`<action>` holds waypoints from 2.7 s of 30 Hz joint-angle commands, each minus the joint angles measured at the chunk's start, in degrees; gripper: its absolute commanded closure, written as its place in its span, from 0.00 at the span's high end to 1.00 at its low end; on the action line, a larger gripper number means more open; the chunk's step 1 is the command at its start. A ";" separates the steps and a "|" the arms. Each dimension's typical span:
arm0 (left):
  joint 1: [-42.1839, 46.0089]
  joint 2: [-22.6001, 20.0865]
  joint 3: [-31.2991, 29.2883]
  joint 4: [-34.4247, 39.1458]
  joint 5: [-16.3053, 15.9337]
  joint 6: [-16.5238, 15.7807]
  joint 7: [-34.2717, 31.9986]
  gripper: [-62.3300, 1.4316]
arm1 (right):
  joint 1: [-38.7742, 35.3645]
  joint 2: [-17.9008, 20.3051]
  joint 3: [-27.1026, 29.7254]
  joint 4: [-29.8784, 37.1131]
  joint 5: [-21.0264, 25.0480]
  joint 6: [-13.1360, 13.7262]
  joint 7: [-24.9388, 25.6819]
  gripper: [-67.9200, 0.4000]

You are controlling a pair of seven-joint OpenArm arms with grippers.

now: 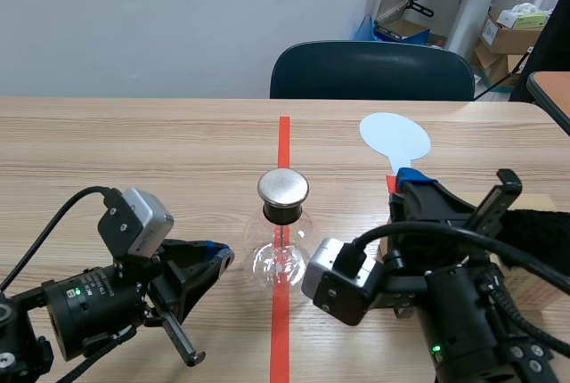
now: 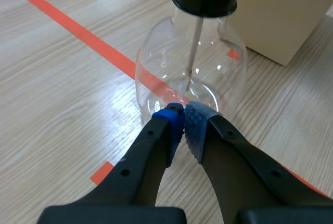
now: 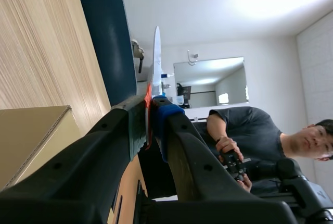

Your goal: Do the electroscope experiment

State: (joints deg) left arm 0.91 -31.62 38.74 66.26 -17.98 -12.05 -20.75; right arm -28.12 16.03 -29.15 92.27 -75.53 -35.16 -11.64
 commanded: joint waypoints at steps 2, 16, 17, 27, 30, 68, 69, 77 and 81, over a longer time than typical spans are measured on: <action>-0.81 0.68 0.31 -0.33 -0.33 0.48 -2.03 0.09 | 1.18 0.61 -1.03 -0.20 -1.42 -1.09 -1.60 0.02; -1.09 2.14 0.59 -3.17 1.64 0.96 -3.91 0.09 | 2.58 0.61 -3.61 -3.63 -5.03 -1.73 -3.89 0.02; -1.09 2.27 0.59 -3.28 1.66 0.92 -3.96 0.09 | 2.58 0.61 -3.61 -3.63 -5.03 -1.73 -3.89 0.02; -1.09 3.19 0.74 -3.54 4.22 0.79 -3.96 0.09 | 2.56 0.61 -3.61 -3.63 -5.03 -1.73 -3.91 0.02; -1.09 3.17 1.14 -3.54 4.24 0.79 -3.93 0.09 | 2.56 0.61 -3.61 -3.63 -5.03 -1.73 -3.91 0.02; -1.09 3.13 1.16 -3.54 4.15 0.83 -3.26 0.09 | 2.56 0.63 -3.54 -3.63 -5.03 -1.73 -4.13 0.02; -1.09 3.13 1.16 -3.54 4.15 0.83 -3.26 0.09 | 2.56 0.63 -3.54 -3.63 -5.03 -1.73 -4.13 0.02; -1.09 3.15 1.16 -3.54 4.15 0.83 -3.26 0.09 | 2.56 0.63 -3.54 -3.63 -5.03 -1.70 -4.13 0.02; -1.09 3.15 1.16 -3.54 4.13 0.83 -3.26 0.09 | 2.56 0.63 -3.54 -3.63 -5.03 -1.70 -4.13 0.02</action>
State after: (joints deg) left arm 0.14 -28.71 39.79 62.11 -13.47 -11.11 -23.18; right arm -26.24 16.05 -33.08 87.59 -80.18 -36.18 -15.35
